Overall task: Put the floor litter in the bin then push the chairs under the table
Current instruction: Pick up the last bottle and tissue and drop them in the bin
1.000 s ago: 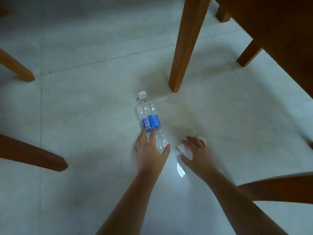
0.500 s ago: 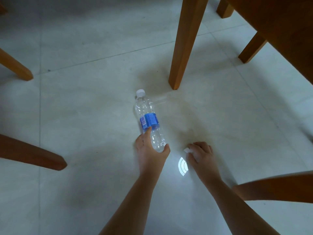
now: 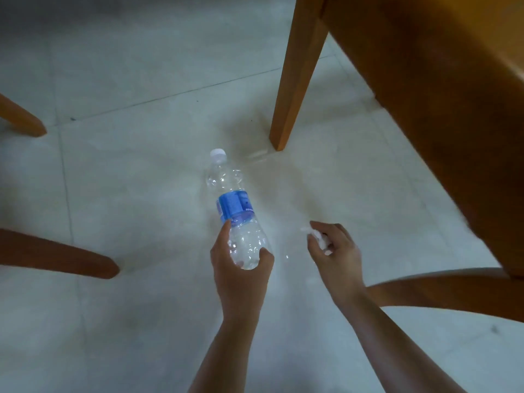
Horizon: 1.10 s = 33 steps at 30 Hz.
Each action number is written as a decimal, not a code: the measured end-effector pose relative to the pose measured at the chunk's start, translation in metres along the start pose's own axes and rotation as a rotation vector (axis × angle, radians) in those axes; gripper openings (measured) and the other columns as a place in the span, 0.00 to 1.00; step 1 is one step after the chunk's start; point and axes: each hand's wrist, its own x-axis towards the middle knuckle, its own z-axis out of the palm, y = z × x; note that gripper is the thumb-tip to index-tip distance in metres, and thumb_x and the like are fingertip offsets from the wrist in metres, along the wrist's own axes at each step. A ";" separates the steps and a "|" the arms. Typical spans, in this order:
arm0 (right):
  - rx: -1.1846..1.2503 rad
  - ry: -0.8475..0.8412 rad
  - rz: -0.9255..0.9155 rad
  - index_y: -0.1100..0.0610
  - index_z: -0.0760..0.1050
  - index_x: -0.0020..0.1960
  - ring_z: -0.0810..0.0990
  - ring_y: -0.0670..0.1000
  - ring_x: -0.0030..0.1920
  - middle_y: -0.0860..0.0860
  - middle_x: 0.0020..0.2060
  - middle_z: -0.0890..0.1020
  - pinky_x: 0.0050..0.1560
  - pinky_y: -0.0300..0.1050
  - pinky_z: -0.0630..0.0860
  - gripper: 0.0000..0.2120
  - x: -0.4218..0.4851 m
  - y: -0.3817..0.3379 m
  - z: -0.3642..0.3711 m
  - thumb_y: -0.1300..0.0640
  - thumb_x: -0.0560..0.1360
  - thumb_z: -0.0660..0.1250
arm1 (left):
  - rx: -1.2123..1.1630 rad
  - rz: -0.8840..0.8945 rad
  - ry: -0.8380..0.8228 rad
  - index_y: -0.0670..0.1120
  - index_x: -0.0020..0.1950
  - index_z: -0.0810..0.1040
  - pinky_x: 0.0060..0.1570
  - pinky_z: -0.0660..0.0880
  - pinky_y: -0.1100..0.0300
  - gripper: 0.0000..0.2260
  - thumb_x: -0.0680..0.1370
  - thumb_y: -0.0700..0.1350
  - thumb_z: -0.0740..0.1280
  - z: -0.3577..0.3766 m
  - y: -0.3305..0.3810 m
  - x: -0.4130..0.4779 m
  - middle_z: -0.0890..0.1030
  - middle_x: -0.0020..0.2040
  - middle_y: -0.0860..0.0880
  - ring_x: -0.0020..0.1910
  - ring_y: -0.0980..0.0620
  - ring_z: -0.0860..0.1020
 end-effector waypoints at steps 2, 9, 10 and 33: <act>0.056 0.012 0.045 0.55 0.78 0.52 0.77 0.37 0.43 0.47 0.44 0.79 0.39 0.25 0.70 0.09 -0.012 -0.039 -0.019 0.61 0.72 0.68 | -0.049 -0.025 -0.001 0.52 0.66 0.69 0.38 0.66 0.81 0.31 0.65 0.37 0.71 -0.023 0.031 -0.016 0.73 0.57 0.54 0.47 0.58 0.74; 0.068 0.033 0.016 0.54 0.77 0.54 0.77 0.38 0.43 0.44 0.45 0.78 0.43 0.21 0.71 0.10 -0.028 -0.190 -0.101 0.59 0.72 0.68 | -0.290 -0.042 0.061 0.54 0.67 0.69 0.52 0.75 0.59 0.31 0.67 0.33 0.71 -0.112 0.167 -0.068 0.73 0.63 0.52 0.58 0.54 0.75; 0.071 0.028 0.002 0.53 0.77 0.54 0.77 0.36 0.44 0.43 0.44 0.78 0.43 0.21 0.70 0.10 -0.029 -0.212 -0.113 0.59 0.72 0.68 | -0.310 -0.036 0.065 0.54 0.67 0.69 0.53 0.75 0.56 0.31 0.68 0.32 0.70 -0.124 0.185 -0.075 0.74 0.63 0.52 0.59 0.54 0.75; 0.135 -0.237 -0.361 0.52 0.77 0.53 0.74 0.35 0.45 0.43 0.45 0.77 0.42 0.21 0.69 0.10 -0.138 -0.565 -0.304 0.58 0.72 0.68 | -0.220 0.039 0.100 0.55 0.63 0.69 0.43 0.73 0.74 0.26 0.70 0.38 0.71 -0.378 0.426 -0.232 0.75 0.57 0.56 0.54 0.57 0.74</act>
